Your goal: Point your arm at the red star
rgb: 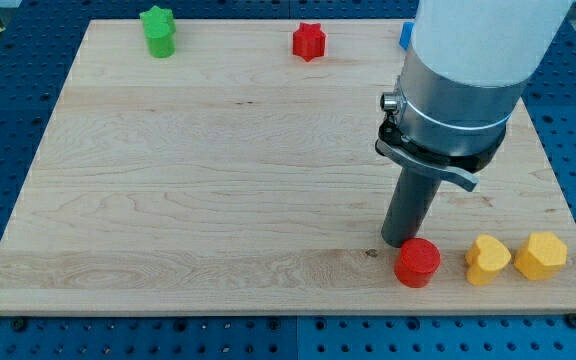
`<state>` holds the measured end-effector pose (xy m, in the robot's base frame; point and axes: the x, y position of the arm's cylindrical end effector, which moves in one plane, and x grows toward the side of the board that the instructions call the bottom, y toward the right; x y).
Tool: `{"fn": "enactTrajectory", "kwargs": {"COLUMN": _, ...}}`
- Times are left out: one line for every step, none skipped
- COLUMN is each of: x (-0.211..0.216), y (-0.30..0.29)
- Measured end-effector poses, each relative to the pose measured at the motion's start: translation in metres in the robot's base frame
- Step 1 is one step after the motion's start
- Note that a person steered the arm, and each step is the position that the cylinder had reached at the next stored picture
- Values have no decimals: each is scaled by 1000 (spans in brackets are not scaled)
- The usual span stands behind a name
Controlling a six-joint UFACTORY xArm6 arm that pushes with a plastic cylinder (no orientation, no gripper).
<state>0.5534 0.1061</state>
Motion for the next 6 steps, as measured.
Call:
{"fn": "enactTrajectory", "kwargs": {"x": -50, "y": -23}}
{"fn": "enactTrajectory", "kwargs": {"x": -122, "y": -71}}
{"fn": "enactTrajectory", "kwargs": {"x": -196, "y": -123}}
{"fn": "enactTrajectory", "kwargs": {"x": -261, "y": -161}}
{"fn": "enactTrajectory", "kwargs": {"x": -273, "y": -166}}
{"fn": "enactTrajectory", "kwargs": {"x": -283, "y": -166}}
